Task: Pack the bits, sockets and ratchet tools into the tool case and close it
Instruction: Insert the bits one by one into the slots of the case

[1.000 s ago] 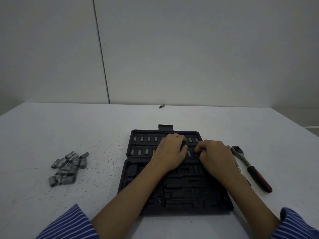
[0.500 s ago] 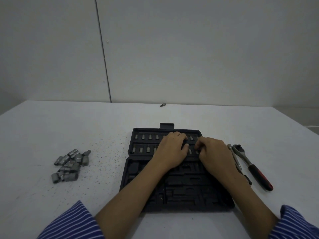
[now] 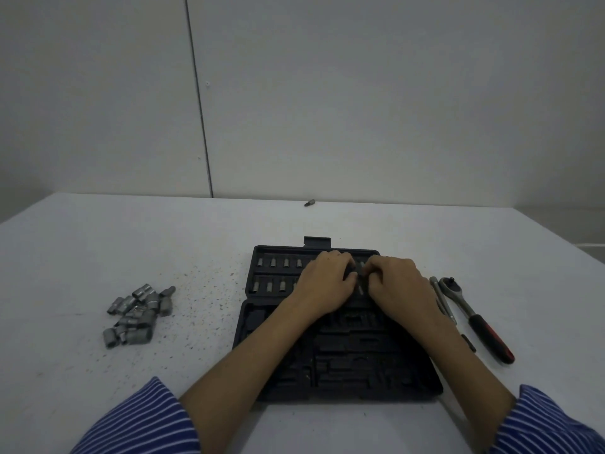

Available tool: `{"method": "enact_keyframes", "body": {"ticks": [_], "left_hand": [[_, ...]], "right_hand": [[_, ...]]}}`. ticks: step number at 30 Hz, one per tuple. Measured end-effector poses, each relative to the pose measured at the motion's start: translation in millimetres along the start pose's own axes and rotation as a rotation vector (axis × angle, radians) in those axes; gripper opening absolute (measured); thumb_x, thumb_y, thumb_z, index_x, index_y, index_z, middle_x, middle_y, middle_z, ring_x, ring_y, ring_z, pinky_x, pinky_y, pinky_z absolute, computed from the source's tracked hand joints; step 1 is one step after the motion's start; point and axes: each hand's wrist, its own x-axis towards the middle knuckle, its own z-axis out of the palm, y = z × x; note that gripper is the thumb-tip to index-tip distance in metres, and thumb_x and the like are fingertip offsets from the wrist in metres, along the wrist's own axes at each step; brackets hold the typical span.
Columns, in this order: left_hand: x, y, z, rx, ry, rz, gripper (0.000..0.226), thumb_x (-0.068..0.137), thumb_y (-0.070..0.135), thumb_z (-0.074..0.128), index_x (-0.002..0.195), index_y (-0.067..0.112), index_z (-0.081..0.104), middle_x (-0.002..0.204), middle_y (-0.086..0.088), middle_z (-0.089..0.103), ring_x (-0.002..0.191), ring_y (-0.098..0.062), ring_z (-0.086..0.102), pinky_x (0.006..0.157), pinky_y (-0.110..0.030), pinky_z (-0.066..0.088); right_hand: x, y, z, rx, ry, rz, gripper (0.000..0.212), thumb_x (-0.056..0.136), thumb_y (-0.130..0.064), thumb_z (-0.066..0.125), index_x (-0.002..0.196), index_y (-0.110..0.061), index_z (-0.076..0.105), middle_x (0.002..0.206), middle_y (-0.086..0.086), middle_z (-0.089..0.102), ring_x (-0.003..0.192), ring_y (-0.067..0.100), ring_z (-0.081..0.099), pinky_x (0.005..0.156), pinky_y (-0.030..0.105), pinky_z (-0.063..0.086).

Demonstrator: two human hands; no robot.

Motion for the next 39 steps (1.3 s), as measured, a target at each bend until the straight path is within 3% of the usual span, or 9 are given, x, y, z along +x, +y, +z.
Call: {"method": "enact_keyframes", "body": {"ticks": [9,15,19,30,35,39], "left_hand": [[9.7,-18.4,-16.3,0.066,0.125,-0.062,0.025,0.093,0.024,0.045,0.111,0.009,0.056,0.112,-0.007,0.058,0.108,-0.024,0.049,0.086,-0.039,0.043],[24.6,-38.0,-25.8,0.082,0.215,-0.142,0.029,0.094,0.021,0.041,0.117,0.009,0.054,0.118,-0.005,0.058,0.111,-0.022,0.048,0.087,-0.036,0.042],[35.5,-52.2,-25.5,0.075,0.191,-0.207,0.031,0.096,0.024,0.040,0.119,0.009,0.054,0.121,-0.005,0.057,0.113,-0.022,0.048,0.089,-0.036,0.043],[78.4,-86.6,-13.6,-0.066,0.149,-0.328,0.027,0.094,0.024,0.041,0.099,0.006,0.061,0.105,-0.010,0.062,0.101,-0.026,0.053,0.083,-0.039,0.046],[99.2,-95.5,-11.8,-0.069,0.124,-0.325,0.025,0.092,0.020,0.042,0.104,0.006,0.060,0.109,-0.009,0.059,0.099,-0.026,0.055,0.083,-0.039,0.047],[119.0,-98.5,-10.9,-0.032,0.103,-0.312,0.030,0.092,0.017,0.043,0.117,0.005,0.054,0.121,-0.011,0.055,0.113,-0.026,0.048,0.089,-0.038,0.043]], "right_hand": [[30.9,-17.1,4.4,0.073,-0.045,-0.028,0.026,0.087,-0.014,0.045,0.098,-0.018,0.068,0.097,0.002,0.069,0.085,0.020,0.061,0.067,0.028,0.045],[61.6,-33.8,12.8,0.078,-0.071,-0.032,0.026,0.088,-0.016,0.045,0.107,-0.016,0.063,0.105,0.003,0.066,0.093,0.022,0.059,0.069,0.027,0.039],[82.6,-41.2,24.4,0.089,-0.097,-0.034,0.024,0.089,-0.016,0.044,0.106,-0.012,0.061,0.106,0.005,0.065,0.093,0.023,0.057,0.070,0.028,0.040],[108.6,-37.5,63.1,0.054,-0.098,-0.004,0.034,0.096,-0.022,0.033,0.099,-0.002,0.061,0.100,0.014,0.063,0.093,0.029,0.054,0.072,0.034,0.044],[104.7,-35.0,72.3,0.017,-0.018,-0.027,0.031,0.097,-0.022,0.033,0.090,-0.004,0.058,0.092,0.011,0.060,0.089,0.026,0.051,0.072,0.036,0.043],[104.7,-32.1,76.7,-0.014,-0.010,-0.071,0.029,0.098,-0.021,0.032,0.094,-0.007,0.057,0.096,0.008,0.060,0.090,0.024,0.049,0.075,0.036,0.045]]}}
